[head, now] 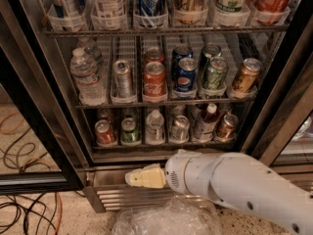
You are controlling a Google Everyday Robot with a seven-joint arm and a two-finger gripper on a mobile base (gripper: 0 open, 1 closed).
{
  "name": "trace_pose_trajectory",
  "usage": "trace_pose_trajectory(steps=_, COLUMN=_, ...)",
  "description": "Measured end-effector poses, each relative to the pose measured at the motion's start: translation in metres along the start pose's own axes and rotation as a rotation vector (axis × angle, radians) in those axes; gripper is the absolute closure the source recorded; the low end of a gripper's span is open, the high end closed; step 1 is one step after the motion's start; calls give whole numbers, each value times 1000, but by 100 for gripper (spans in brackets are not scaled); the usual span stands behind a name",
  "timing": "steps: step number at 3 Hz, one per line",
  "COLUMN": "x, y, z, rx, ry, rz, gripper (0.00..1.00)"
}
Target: Pick 7up can from bottom shelf of fridge
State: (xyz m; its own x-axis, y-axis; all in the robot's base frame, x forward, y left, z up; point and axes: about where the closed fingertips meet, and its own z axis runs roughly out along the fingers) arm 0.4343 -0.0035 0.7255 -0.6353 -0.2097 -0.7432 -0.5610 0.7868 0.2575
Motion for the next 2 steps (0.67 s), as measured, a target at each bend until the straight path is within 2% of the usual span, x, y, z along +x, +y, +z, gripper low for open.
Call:
trace_pose_trajectory(steps=1, x=26, y=-15, z=25, rx=46, ry=-42, rz=58, gripper=0)
trace_pose_trajectory(steps=2, x=46, y=-16, z=55, rx=44, ry=-109, rz=140, gripper=0)
